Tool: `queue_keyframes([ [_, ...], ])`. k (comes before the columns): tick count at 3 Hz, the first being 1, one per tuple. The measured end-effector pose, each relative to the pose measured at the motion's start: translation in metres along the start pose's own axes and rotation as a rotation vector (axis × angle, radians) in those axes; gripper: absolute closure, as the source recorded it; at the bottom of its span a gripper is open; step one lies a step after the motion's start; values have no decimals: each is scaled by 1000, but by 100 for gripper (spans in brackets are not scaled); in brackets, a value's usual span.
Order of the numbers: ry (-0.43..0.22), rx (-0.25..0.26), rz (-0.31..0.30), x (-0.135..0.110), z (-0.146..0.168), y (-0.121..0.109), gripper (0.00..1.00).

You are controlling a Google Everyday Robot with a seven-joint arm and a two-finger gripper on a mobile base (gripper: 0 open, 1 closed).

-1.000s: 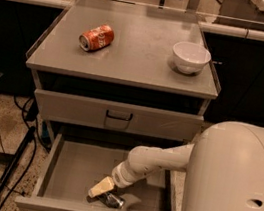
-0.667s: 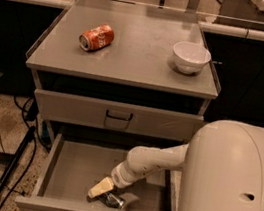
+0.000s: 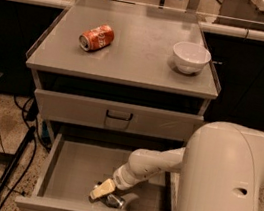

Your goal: Pick redbull can from middle drawer and place on counter

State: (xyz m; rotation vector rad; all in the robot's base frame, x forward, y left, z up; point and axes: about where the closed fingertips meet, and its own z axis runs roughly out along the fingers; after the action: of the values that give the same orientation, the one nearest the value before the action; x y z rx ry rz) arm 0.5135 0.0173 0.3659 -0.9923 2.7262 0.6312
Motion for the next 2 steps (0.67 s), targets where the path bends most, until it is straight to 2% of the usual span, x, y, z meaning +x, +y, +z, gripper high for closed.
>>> queue_keyframes([
  [1, 0, 0, 0, 0, 0, 0, 19],
  [2, 0, 0, 0, 0, 0, 0, 42],
])
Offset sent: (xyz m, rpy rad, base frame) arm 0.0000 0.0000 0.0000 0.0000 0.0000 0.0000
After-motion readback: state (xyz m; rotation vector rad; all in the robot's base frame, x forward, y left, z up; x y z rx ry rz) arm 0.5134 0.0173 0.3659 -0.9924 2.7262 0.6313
